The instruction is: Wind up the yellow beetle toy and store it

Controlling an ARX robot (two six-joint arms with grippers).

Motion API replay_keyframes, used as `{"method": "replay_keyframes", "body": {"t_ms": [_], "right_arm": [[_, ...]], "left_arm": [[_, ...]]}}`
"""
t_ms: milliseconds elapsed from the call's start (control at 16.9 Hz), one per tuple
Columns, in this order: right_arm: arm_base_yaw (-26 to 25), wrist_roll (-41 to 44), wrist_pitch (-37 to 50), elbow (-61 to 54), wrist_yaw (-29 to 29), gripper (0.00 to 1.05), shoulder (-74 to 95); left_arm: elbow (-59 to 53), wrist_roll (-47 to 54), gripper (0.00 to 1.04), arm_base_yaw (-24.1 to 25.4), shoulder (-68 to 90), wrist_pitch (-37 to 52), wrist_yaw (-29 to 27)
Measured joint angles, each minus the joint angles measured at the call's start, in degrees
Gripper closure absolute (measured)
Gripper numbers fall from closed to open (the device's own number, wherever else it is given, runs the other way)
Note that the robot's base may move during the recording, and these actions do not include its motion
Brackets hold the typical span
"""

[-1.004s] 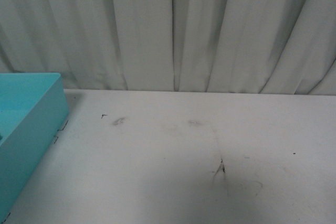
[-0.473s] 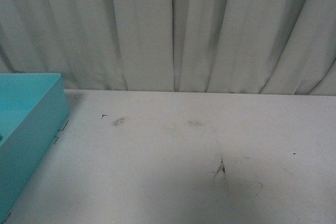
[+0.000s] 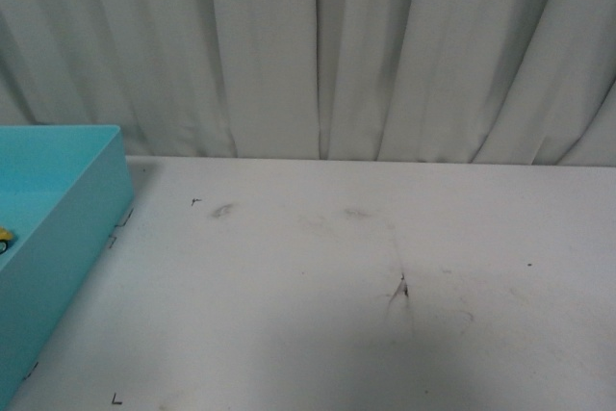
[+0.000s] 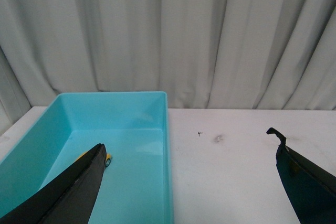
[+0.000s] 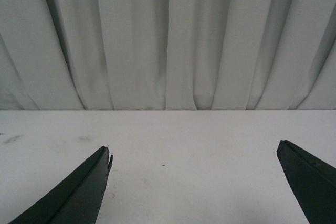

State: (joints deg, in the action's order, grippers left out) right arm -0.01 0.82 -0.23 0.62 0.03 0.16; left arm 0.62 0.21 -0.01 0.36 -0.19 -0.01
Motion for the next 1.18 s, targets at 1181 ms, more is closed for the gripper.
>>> {"method": "replay_keyframes", "body": {"t_ms": [1181], "right_arm": [[0.0, 0.0, 0.0, 0.0, 0.0, 0.07, 0.0]], "left_arm": [[0.0, 0.0, 0.07, 0.0, 0.0, 0.0, 0.0]]}}
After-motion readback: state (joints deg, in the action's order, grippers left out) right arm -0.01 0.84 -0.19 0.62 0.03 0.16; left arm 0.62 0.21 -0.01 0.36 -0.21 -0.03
